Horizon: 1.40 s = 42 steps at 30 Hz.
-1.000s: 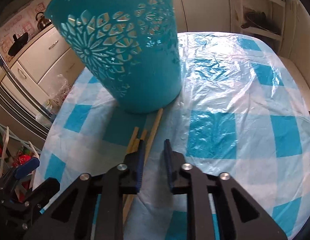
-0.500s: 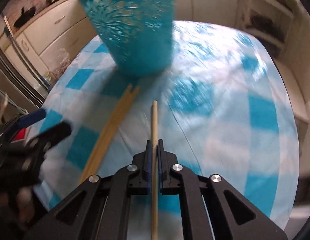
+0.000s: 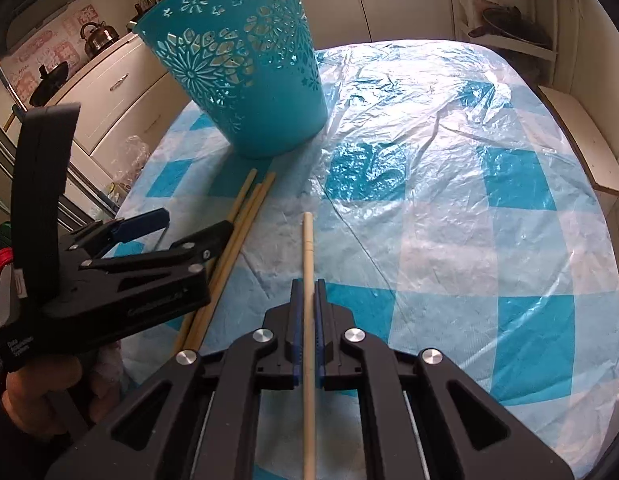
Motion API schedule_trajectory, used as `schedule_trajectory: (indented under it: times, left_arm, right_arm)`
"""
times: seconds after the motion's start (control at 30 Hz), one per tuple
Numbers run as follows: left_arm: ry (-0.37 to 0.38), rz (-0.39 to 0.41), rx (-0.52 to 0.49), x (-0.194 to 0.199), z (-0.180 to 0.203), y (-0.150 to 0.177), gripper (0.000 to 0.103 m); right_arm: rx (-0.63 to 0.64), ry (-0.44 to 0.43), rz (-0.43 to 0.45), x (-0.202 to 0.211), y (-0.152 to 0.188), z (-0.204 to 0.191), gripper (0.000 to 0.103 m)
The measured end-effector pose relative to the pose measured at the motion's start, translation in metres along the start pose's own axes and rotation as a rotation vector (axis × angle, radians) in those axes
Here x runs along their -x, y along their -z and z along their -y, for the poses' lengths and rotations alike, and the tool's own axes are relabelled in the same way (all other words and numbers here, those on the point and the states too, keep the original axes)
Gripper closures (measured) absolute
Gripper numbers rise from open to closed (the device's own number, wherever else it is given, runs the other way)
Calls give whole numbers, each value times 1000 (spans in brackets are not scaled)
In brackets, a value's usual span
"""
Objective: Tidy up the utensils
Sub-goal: 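Drop a stick into the basket with left gripper while right gripper holds one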
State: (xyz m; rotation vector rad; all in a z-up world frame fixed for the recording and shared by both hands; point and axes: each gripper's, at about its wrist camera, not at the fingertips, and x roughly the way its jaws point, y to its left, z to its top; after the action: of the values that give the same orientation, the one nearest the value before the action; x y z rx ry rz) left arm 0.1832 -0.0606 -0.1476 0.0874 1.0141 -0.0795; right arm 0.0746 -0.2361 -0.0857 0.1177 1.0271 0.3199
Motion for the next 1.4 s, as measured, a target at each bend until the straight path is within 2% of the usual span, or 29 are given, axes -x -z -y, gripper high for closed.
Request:
schedule_trajectory:
  times: [0.1,0.13,0.2,0.23,0.27,0.37,0.43,0.5,0.57,0.6,0.63,0.73,0.8,0.9,1.0,1.1,1.27,1.4]
  left_arm:
    - [23,-3,-16,-3,2,-8,37]
    - [30,-5,-24,-3,4,-10,44]
    - [60,-12,-58,-5,9,-17,68]
    - [72,-20,-71,-6,10,-19,89]
    - [106,-36,-81,-5,11,-21,98]
    - [205,-79,-50,1,3,-20,98]
    - [268,-57,-11,21,-5,-18,98]
    - [360,12,22,58,-13,-22,98]
    - [425,170,37,113,-24,-40,98]
    - [421,235,38,130,-28,-49,98]
    - [398,336,49,153,-35,-66,98]
    - [336,572,127,185,-50,-107,98]
    - [309,685,208,190,-58,-129,98]
    - [263,782,294,179,-61,-154,98]
    - [184,807,356,153,-65,-172,98]
    - [133,795,391,125,-62,-182,98]
    - [77,781,356,103,-49,-183,98]
    - [63,730,288,95,-38,-167,98]
  right_arm:
    - [13,4,15,-3,-2,-4,91]
    - [17,0,22,-4,-2,-5,85]
    - [37,3,35,-7,-3,-11,77]
    - [52,15,42,-8,-3,-15,75]
    - [64,23,46,-9,-2,-18,74]
    - [68,20,50,-10,-2,-21,71]
    - [46,0,47,-10,-3,-17,71]
    - [22,-19,45,-10,-4,-12,71]
    - [12,-27,45,-9,-4,-10,70]
    - [9,-31,45,-10,-4,-11,69]
    - [11,-32,45,-10,-4,-12,67]
    - [25,-29,51,-11,-4,-15,62]
    - [32,-27,56,-11,-3,-16,62]
    - [35,-24,58,-11,-2,-17,61]
    - [30,-25,50,-11,-5,-18,58]
    - [40,-17,45,-13,-5,-21,56]
    - [34,-23,36,-13,-6,-20,56]
    - [30,-29,29,-13,-7,-19,56]
